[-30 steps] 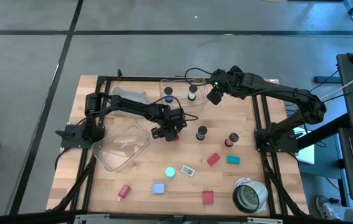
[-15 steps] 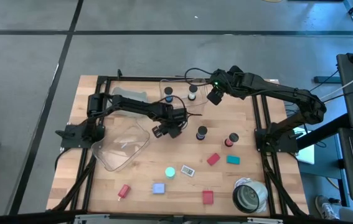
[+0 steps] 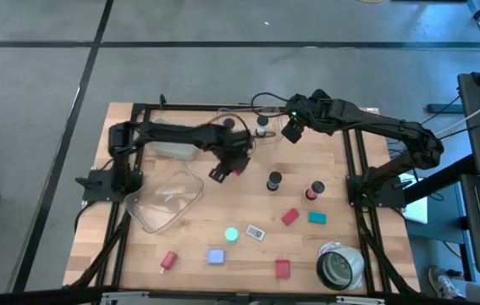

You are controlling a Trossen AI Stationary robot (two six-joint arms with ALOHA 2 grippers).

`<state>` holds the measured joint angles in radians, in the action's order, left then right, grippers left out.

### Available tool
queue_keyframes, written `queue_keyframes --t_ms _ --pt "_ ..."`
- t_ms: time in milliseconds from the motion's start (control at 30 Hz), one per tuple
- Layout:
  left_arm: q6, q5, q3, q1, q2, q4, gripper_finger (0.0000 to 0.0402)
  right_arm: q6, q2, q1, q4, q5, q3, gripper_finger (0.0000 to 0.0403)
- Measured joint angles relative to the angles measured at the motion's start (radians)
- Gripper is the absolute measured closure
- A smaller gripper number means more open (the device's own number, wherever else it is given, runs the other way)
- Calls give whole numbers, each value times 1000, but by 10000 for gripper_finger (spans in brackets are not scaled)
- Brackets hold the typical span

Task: Pick & Place Office items
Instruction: Put the top red charger adapter into the gray bin

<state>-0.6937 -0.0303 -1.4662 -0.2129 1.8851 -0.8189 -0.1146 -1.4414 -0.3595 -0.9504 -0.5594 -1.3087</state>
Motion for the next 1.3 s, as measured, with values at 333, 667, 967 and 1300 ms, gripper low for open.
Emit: queue_keyframes --t_ms 333,667,967,1300 --pt "194 -50 122 -178 -352 -52 186 19 0 0 0 0 0 160" --pt "599 256 456 -345 -698 73 184 27 0 0 1 0 0 160" --pt "942 428 660 -439 -753 97 183 45 0 0 31 0 0 160" --pt "1036 403 727 -534 -687 92 183 49 0 0 39 0 0 160"
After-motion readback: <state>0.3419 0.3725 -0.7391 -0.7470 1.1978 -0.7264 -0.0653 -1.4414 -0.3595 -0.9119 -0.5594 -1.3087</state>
